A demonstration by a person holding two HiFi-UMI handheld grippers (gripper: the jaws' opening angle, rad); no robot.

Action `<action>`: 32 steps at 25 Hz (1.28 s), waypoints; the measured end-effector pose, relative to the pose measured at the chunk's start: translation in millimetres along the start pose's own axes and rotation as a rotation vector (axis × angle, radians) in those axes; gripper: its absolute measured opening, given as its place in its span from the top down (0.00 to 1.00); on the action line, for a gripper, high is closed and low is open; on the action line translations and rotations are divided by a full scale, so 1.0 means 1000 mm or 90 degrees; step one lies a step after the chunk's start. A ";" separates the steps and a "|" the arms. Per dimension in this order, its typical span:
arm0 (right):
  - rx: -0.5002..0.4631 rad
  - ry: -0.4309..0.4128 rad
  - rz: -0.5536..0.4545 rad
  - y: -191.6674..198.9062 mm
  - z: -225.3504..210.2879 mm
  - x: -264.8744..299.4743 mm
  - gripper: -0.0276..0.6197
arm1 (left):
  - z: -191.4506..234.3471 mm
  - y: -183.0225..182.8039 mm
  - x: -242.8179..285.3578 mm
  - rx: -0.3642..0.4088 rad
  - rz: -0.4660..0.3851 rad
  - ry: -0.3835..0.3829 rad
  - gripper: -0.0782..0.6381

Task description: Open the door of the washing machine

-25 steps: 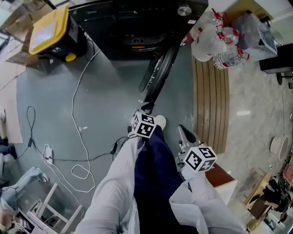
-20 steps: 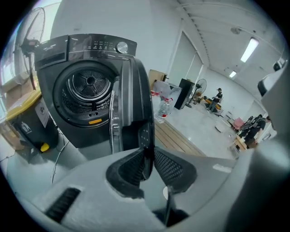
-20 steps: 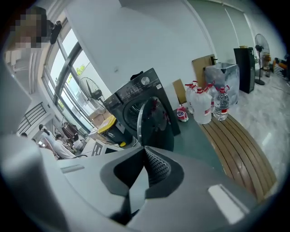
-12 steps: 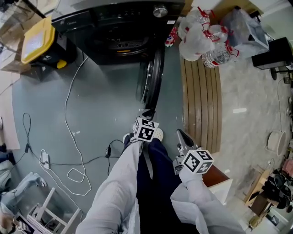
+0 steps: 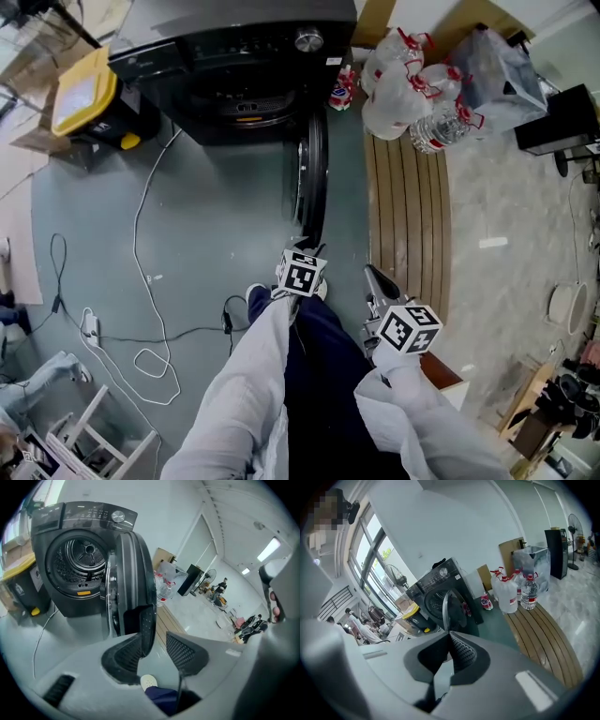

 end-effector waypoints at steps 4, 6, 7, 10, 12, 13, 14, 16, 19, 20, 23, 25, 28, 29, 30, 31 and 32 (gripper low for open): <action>-0.006 -0.018 -0.010 -0.012 0.006 -0.007 0.94 | -0.009 0.002 -0.035 -0.019 0.009 0.012 0.65; -0.015 -0.030 -0.014 -0.020 0.012 -0.009 0.94 | -0.014 -0.003 -0.063 -0.013 -0.005 0.018 0.67; -0.022 -0.036 -0.016 -0.024 0.015 -0.011 0.94 | -0.016 -0.006 -0.078 -0.011 -0.017 0.018 0.68; -0.049 -0.052 -0.020 -0.039 0.021 -0.018 0.94 | -0.027 -0.021 -0.119 -0.012 -0.066 0.015 0.70; -0.064 -0.055 -0.027 -0.051 0.024 -0.023 0.94 | -0.033 -0.036 -0.143 -0.015 -0.103 0.016 0.71; -0.072 -0.058 -0.031 -0.057 0.027 -0.026 0.94 | -0.037 -0.043 -0.155 -0.020 -0.121 0.021 0.72; -0.082 -0.064 -0.036 -0.064 0.031 -0.029 0.94 | -0.040 -0.049 -0.167 -0.027 -0.138 0.028 0.74; -0.113 -0.081 -0.049 -0.078 0.042 -0.037 0.94 | -0.046 -0.061 -0.190 -0.041 -0.174 0.044 0.75; -0.164 -0.103 -0.074 -0.102 0.058 -0.051 0.94 | -0.057 -0.081 -0.220 -0.043 -0.223 0.058 0.77; -0.177 -0.108 -0.083 -0.108 0.062 -0.057 0.94 | -0.061 -0.088 -0.227 -0.039 -0.237 0.061 0.78; -0.200 -0.120 -0.107 -0.122 0.069 -0.071 0.94 | -0.072 -0.106 -0.245 -0.028 -0.278 0.066 0.79; -0.203 -0.122 -0.123 -0.126 0.071 -0.080 0.94 | -0.079 -0.116 -0.255 -0.013 -0.305 0.064 0.81; -0.210 -0.126 -0.134 -0.126 0.071 -0.091 0.94 | -0.088 -0.124 -0.268 0.015 -0.338 0.052 0.88; -0.216 -0.128 -0.135 -0.125 0.070 -0.094 0.94 | -0.091 -0.126 -0.271 0.029 -0.343 0.049 0.89; -0.224 -0.129 -0.135 -0.125 0.070 -0.096 0.94 | -0.094 -0.128 -0.273 0.044 -0.345 0.048 0.89; -0.231 -0.128 -0.135 -0.125 0.069 -0.097 0.94 | -0.096 -0.130 -0.274 0.060 -0.345 0.049 0.89; -0.236 -0.126 -0.135 -0.125 0.068 -0.098 0.94 | -0.098 -0.131 -0.275 0.072 -0.346 0.050 0.89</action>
Point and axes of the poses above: the fingertips, and each gripper's own axes: x forward along the fingers, z to its left, y out of its underside, the point moved 7 cm from there along -x, backward along the fingers, and after that the axes turned 3 degrees about -z, right-handed, at the moved point
